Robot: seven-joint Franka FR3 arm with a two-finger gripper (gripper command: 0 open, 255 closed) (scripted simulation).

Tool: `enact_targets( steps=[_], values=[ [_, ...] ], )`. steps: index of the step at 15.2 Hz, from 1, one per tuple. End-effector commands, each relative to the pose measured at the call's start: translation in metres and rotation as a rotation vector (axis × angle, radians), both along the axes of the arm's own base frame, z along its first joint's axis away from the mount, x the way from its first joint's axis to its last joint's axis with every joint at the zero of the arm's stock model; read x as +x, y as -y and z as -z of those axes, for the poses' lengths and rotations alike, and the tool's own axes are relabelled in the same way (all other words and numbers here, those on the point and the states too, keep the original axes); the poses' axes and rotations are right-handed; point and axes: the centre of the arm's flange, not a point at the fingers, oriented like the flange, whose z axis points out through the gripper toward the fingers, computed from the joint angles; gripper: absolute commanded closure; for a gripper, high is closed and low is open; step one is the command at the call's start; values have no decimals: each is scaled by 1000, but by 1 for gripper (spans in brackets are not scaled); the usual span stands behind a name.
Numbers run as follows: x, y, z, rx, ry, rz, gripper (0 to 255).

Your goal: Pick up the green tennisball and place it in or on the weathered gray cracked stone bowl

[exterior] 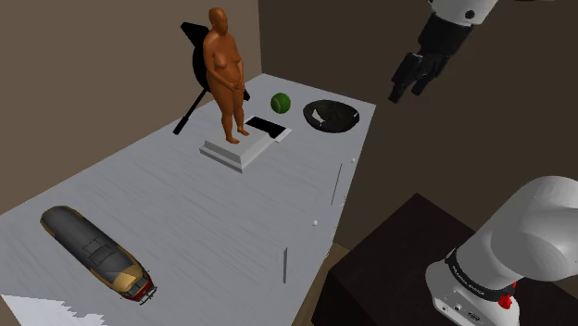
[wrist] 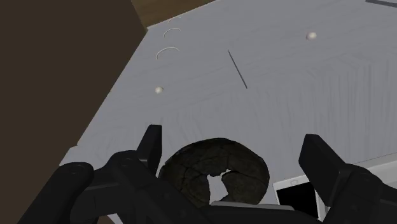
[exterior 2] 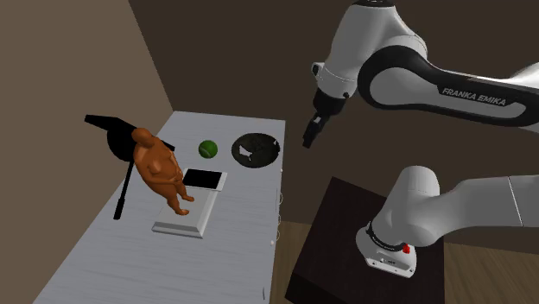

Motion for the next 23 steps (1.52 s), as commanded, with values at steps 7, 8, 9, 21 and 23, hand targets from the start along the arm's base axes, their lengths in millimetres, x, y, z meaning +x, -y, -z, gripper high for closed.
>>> enact_targets(
  steps=[7, 8, 9, 21, 23],
  values=[
    [77, -31, 16, -69, -20, -23, 0],
    [90, -37, 20, -80, -23, -27, 0],
    [103, -42, 23, -91, -26, -31, 0],
    [254, -106, 69, -229, -66, -78, 0],
    [278, -117, 78, -252, -72, -85, 0]
  ],
)
